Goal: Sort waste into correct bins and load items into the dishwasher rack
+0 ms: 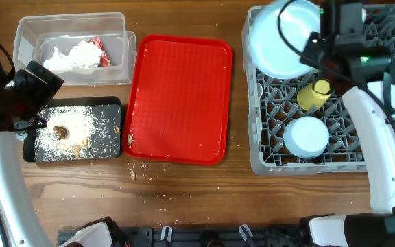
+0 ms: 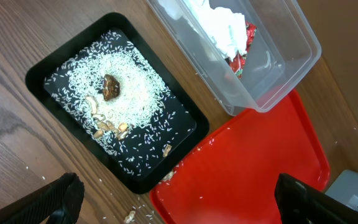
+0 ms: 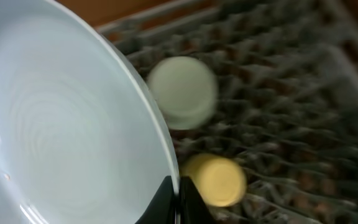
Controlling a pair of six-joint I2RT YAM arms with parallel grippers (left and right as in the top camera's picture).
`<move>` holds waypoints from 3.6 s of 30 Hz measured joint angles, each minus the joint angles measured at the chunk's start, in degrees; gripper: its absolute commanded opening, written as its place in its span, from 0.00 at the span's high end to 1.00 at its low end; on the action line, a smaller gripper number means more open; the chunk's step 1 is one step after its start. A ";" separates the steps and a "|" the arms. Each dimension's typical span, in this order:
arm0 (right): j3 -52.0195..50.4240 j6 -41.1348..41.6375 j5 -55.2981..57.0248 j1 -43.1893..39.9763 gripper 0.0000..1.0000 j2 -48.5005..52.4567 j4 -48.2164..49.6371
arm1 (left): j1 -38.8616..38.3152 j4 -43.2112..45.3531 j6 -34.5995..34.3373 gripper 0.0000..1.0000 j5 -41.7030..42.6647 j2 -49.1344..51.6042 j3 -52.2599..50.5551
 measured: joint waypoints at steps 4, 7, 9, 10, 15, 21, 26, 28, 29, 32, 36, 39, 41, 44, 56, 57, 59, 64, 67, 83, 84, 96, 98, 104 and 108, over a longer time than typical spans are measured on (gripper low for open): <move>-3.15 -0.04 8.24 -0.26 0.96 1.42 2.12 | 0.00 0.02 0.00 0.00 0.00 0.00 0.00; -6.73 -0.20 14.45 -0.26 0.96 4.09 6.84 | 0.00 0.00 0.00 0.00 -0.02 0.00 0.00; -7.63 -0.20 18.01 -0.26 0.95 6.05 9.09 | 0.00 0.02 0.00 0.00 -0.02 0.00 0.00; -7.65 -0.22 19.58 -0.26 0.96 6.99 10.47 | 0.00 -0.02 0.00 0.00 -0.02 0.00 0.00; -7.69 -1.07 24.74 0.09 0.96 8.68 14.82 | 0.00 0.00 0.00 0.00 -0.02 0.00 0.00; -7.69 -2.40 24.98 5.03 0.96 11.85 16.65 | 0.00 0.02 0.00 0.00 -0.02 0.00 0.00; -7.72 -8.72 28.22 5.42 0.95 15.50 21.33 | 0.00 0.00 0.00 0.00 -0.02 0.00 0.00; -7.72 -10.21 28.37 6.19 0.61 15.41 21.57 | 0.00 0.00 0.00 0.00 -0.02 0.00 0.00; -7.72 -11.02 27.82 7.10 0.34 14.99 20.92 | 0.00 0.00 0.00 0.00 -0.02 0.00 0.00; -7.72 -11.61 22.12 10.82 0.01 11.06 16.39 | 0.00 0.00 0.00 0.00 -0.02 0.00 0.00; -6.62 -6.88 4.61 13.16 0.00 -5.05 3.69 | 0.00 -0.09 0.00 0.00 0.04 0.02 0.00; -6.80 0.52 -4.04 13.33 0.00 -18.40 -4.44 | 0.00 -0.15 0.00 0.00 0.00 0.00 -0.02; -9.20 2.34 -6.84 14.49 0.00 -24.48 -7.45 | 0.00 -0.13 0.00 0.00 -0.02 0.02 -0.04; -15.43 6.56 -12.70 15.78 0.00 -33.83 -14.40 | 0.00 -0.09 0.00 0.00 -0.02 0.02 -0.04; -17.00 7.80 -18.14 15.78 0.00 -37.75 -18.78 | 0.00 -0.15 0.00 0.00 -0.02 0.02 -0.04; -17.16 6.16 -17.66 15.78 0.00 -37.77 -16.11 | 0.00 -0.13 0.00 0.00 -0.02 0.02 -0.04; -17.97 3.23 -17.20 15.76 0.00 -38.21 -10.32 | 0.00 -0.15 0.00 0.00 0.00 0.02 -0.04; -33.14 -4.92 -17.09 11.13 0.00 -47.87 13.97 | 0.00 -0.17 -0.02 0.00 0.02 0.02 -0.04; -45.46 -7.23 -17.09 9.51 0.00 -55.47 28.22 | 0.00 -0.15 0.00 0.00 -0.02 0.02 -0.04; -86.18 -10.19 -21.00 -7.65 0.00 -85.50 64.70 | 0.00 -0.15 0.00 0.00 -0.02 0.02 -0.04; -88.39 -10.19 -21.05 -8.04 0.00 -86.99 66.88 | 0.00 -0.17 0.00 0.00 0.00 0.00 -0.04; -91.93 -14.01 -21.20 -8.59 0.00 -87.62 56.54 | 0.00 -0.15 0.00 0.00 -0.02 0.02 -0.04; -91.93 -14.19 -21.22 -8.59 0.00 -86.88 56.52 | 0.00 -0.15 0.00 0.00 0.00 0.02 -0.04; -91.93 -14.19 -21.20 -8.59 0.00 -86.58 56.52 | 0.00 -0.15 0.00 0.00 0.00 0.00 -0.04; -91.93 -14.19 -21.22 -8.59 0.00 -86.58 56.52 | 0.00 -0.15 0.00 0.00 0.00 0.00 -0.04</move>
